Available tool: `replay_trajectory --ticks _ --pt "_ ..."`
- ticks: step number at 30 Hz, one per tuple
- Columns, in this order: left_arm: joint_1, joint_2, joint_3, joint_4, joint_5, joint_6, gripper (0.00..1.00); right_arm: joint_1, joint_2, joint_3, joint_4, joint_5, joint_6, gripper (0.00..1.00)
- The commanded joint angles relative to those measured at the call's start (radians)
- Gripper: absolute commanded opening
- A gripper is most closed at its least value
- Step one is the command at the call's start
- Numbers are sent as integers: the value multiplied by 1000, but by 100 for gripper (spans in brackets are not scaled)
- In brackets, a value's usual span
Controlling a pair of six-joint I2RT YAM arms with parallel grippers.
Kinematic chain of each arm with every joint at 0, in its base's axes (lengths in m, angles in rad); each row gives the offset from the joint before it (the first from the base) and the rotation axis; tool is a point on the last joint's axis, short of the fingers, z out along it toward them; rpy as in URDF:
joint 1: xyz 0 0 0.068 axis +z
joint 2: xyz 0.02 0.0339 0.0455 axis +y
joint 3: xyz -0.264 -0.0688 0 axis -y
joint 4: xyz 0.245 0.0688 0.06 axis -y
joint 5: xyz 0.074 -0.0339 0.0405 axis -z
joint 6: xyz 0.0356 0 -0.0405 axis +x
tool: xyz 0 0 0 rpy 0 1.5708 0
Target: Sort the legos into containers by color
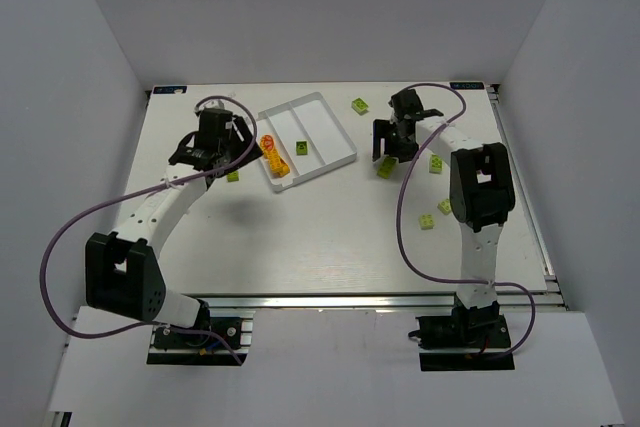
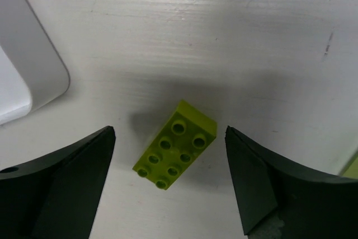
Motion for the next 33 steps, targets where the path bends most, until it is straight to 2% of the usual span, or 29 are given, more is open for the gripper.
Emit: replay_trajectory --ticks 1,4,7,11,14,16,17,20,21,23,24,27,33 --pt "6 -62 -57 -59 -137 -40 80 16 20 44 -6 136 34 81" --pt "17 -56 -54 -134 -238 -68 85 33 17 22 -12 170 36 71" --pt "37 -16 -13 -183 -295 -74 88 39 0 -11 -23 164 46 70" --pt "58 42 47 -194 -311 -57 88 44 0 -37 -14 135 62 66" --pt "81 90 75 -193 -309 -48 88 45 5 -35 -9 127 62 59" --pt "95 126 106 -194 -309 -42 89 44 5 -31 -7 127 59 51" --pt "119 143 116 -196 -302 -42 90 47 3 -28 -7 121 48 43" --pt "156 205 165 -214 -274 -45 91 44 -9 -2 -6 104 -1 26" --pt "156 220 178 -225 -266 -46 91 44 -13 9 -3 95 -19 16" --pt "182 245 199 -228 -248 -45 91 41 -32 63 2 46 -76 5" --pt "199 271 207 -231 -230 -46 91 39 -35 95 -10 -26 -149 0" --pt "225 315 236 -236 -199 -40 91 53 -58 182 -32 -178 -346 0" --pt "261 404 313 -242 -109 -42 90 122 -69 235 -6 -397 -529 0"
